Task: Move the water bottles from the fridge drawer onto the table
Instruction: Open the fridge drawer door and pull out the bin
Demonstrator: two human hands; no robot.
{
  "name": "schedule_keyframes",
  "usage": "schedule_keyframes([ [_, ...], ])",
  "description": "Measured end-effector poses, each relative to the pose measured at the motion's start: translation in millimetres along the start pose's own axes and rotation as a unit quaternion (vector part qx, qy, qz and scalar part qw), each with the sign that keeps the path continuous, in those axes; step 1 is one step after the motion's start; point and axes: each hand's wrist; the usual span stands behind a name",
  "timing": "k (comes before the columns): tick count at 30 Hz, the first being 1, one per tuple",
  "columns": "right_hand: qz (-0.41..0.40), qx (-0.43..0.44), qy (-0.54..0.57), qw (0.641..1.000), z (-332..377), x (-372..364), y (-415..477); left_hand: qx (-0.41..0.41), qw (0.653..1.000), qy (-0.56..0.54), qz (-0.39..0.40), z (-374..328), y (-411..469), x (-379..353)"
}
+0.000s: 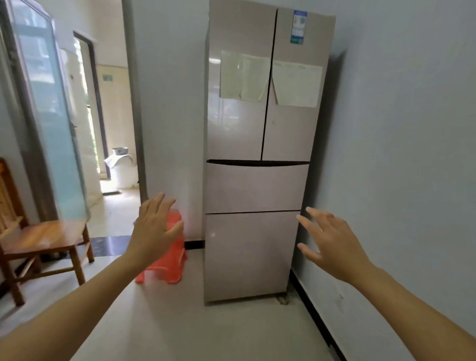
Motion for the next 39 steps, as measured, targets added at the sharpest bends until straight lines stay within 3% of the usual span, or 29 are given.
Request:
schedule_keyframes([
  [3, -0.014, 0.034, -0.027, 0.999, -32.5, -31.3, 35.4, 0.021, 1.0, -0.021, -0.008, 4.7, 41.9, -23.6],
  [6, -0.039, 0.015, -0.011, 0.999, -65.1, -64.3, 75.2, 0.031, 0.999, -0.03, -0.002, 5.5, 87.4, -49.5],
  [13, -0.028, 0.047, 0.016, 0.998, -92.7, -148.7, 120.9, 0.056, 0.998, -0.025, 0.003, 17.6, 151.7, -104.0],
  [20, -0.05, 0.111, 0.023, 0.992, -137.5, -237.0, 201.2, 0.103, 0.994, -0.017, -0.03, 29.4, 231.9, -166.8],
  [23, -0.051, 0.102, 0.049, 0.992, -161.9, -269.9, 241.5, 0.11, 0.993, -0.012, -0.043, 31.9, 269.2, -178.1],
  [29, -0.001, 0.1, 0.109, 0.989, -182.7, -349.4, 310.0, 0.152, 0.985, 0.014, -0.086, 39.1, 326.5, -202.3],
  [39, 0.107, 0.123, 0.148, 0.975, -145.8, -471.6, 358.9, 0.25, 0.966, 0.05, -0.052, 108.5, 372.6, -242.6],
])
Point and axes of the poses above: each hand's wrist, its own y-axis towards the middle knuckle, its own x-axis out of the back of the hand, z = x × y
